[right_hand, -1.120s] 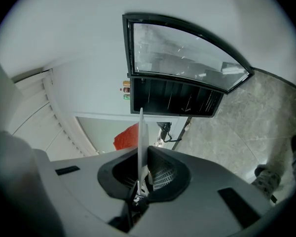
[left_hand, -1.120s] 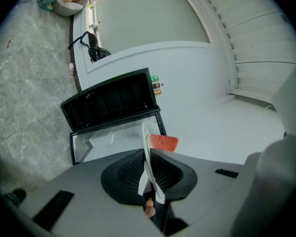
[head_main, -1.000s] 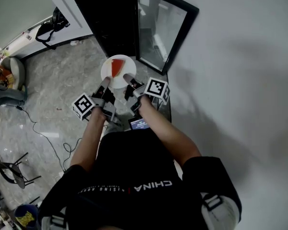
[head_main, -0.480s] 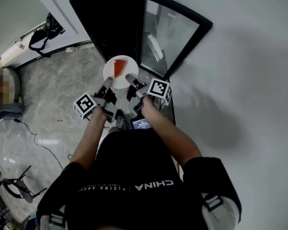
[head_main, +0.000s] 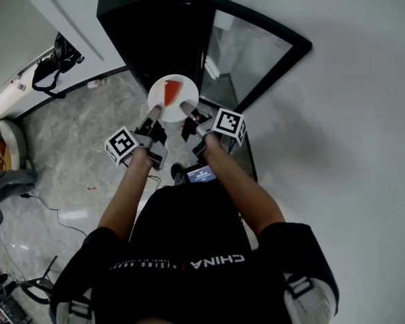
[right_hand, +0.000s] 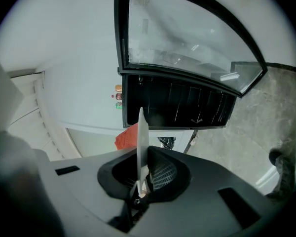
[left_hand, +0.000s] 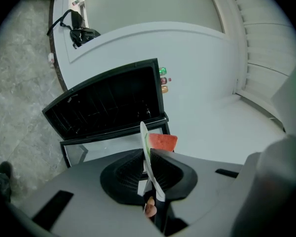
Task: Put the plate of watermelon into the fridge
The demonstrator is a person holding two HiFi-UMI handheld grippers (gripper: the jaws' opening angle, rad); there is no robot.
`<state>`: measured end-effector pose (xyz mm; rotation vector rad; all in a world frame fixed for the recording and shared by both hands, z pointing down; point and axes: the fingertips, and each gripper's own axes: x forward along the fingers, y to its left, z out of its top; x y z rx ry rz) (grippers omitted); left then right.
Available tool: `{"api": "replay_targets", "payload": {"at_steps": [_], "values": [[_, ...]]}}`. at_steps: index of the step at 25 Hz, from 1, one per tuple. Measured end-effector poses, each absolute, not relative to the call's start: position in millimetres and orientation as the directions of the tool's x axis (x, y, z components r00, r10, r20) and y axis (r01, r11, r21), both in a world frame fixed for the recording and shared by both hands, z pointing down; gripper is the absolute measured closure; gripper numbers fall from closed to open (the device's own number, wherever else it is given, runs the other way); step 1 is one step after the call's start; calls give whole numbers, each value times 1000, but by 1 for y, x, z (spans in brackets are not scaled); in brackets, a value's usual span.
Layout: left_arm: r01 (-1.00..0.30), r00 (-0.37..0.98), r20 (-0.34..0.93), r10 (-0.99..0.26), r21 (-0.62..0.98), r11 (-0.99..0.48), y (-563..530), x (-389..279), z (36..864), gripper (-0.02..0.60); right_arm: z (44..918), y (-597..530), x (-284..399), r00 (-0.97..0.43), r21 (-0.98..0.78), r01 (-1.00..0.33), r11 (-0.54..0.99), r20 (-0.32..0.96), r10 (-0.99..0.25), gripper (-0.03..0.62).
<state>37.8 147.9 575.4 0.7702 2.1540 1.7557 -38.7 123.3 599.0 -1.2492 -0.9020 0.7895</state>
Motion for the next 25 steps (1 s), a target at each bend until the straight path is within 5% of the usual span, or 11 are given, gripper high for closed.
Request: {"api": "replay_targets", "payload": {"at_steps": [25], "values": [[225, -805, 114, 582, 967, 122, 141, 29, 532, 541, 553, 119, -50, 486, -985, 26, 168, 160, 860, 565]]}}
